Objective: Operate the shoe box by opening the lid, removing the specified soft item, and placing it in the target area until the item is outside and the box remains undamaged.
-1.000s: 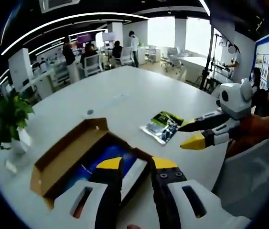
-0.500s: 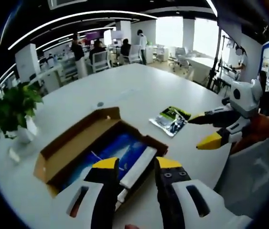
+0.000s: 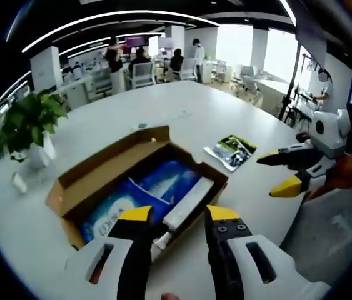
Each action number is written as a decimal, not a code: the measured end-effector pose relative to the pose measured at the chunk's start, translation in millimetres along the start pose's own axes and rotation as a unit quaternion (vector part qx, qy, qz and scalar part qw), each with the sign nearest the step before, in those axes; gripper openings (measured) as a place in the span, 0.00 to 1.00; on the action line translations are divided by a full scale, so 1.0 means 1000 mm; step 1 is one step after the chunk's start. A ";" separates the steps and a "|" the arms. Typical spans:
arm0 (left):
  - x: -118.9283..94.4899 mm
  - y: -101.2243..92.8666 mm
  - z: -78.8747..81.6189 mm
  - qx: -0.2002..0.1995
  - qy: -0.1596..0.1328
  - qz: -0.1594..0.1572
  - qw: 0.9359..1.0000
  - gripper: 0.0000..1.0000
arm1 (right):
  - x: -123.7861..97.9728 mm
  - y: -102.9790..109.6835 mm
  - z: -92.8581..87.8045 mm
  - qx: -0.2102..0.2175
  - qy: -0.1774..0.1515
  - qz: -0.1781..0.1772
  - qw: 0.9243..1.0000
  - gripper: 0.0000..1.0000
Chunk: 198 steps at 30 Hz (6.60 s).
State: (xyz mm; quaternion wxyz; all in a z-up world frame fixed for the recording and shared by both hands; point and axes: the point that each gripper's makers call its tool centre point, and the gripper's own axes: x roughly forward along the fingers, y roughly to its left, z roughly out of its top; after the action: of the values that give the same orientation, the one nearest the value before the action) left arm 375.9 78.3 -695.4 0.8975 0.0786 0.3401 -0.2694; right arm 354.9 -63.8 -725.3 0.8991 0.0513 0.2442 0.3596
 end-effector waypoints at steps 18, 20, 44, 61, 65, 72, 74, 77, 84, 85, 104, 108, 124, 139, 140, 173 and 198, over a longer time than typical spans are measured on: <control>-0.008 0.006 -0.020 -0.018 -0.037 0.033 0.999 0.33 | -0.002 0.002 -0.006 -0.009 0.007 -0.003 1.000 0.53; -0.009 0.008 -0.021 -0.016 -0.042 0.039 0.998 0.32 | -0.003 0.000 -0.006 -0.017 0.008 -0.009 1.000 0.54; -0.021 0.013 -0.043 -0.033 -0.037 0.066 0.997 0.34 | -0.005 0.007 -0.011 -0.007 0.009 -0.004 1.000 0.55; -0.026 0.007 -0.050 -0.029 -0.029 0.063 0.997 0.34 | -0.007 0.014 -0.019 -0.010 0.018 0.000 1.000 0.55; -0.028 0.008 -0.053 -0.033 -0.026 0.065 0.997 0.33 | -0.008 0.013 -0.021 0.000 0.018 -0.002 1.000 0.55; -0.027 0.006 -0.054 -0.036 -0.026 0.061 0.997 0.33 | -0.008 0.020 -0.025 -0.004 0.024 0.006 1.000 0.55; -0.027 0.005 -0.055 -0.036 -0.024 0.061 0.997 0.33 | -0.008 0.020 -0.025 -0.004 0.024 0.006 1.000 0.55; -0.029 0.004 -0.058 -0.036 -0.021 0.061 0.997 0.33 | -0.010 0.020 -0.025 0.003 0.022 0.006 1.000 0.54; -0.036 -0.004 -0.065 -0.036 -0.019 0.061 0.997 0.33 | -0.013 0.028 -0.030 0.001 0.019 0.012 1.000 0.54; -0.035 -0.003 -0.066 -0.035 -0.019 0.061 0.997 0.33 | -0.013 0.029 -0.033 -0.003 0.028 0.014 0.999 0.54; -0.043 0.014 -0.041 -0.062 -0.042 0.074 0.994 0.36 | -0.009 0.020 0.000 -0.009 0.003 0.020 1.000 0.55; -0.041 0.017 -0.017 -0.042 -0.051 0.068 0.995 0.36 | 0.000 0.022 0.010 -0.022 0.005 0.027 0.999 0.55; -0.030 0.051 0.005 -0.021 -0.049 0.064 0.997 0.36 | 0.036 0.025 0.033 -0.013 0.001 0.041 0.999 0.55; -0.033 0.087 -0.007 -0.035 -0.043 0.069 0.996 0.36 | 0.078 0.034 0.047 -0.012 0.007 0.054 0.998 0.54; -0.033 0.088 -0.007 -0.036 -0.043 0.069 0.996 0.36 | 0.080 0.034 0.048 -0.012 0.008 0.055 0.998 0.54; -0.064 0.140 -0.042 -0.069 -0.038 0.088 0.993 0.37 | 0.159 0.048 0.036 0.059 0.043 0.056 0.996 0.51; -0.083 0.164 -0.060 -0.085 -0.044 0.105 0.990 0.36 | 0.192 0.065 0.024 0.066 0.081 0.068 0.992 0.42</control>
State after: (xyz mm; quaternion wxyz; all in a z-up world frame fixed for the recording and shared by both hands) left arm 378.4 271.9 -694.0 0.9384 0.0250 0.3118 -0.1468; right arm 445.1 115.4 -764.2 0.8445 0.0980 0.3350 0.4062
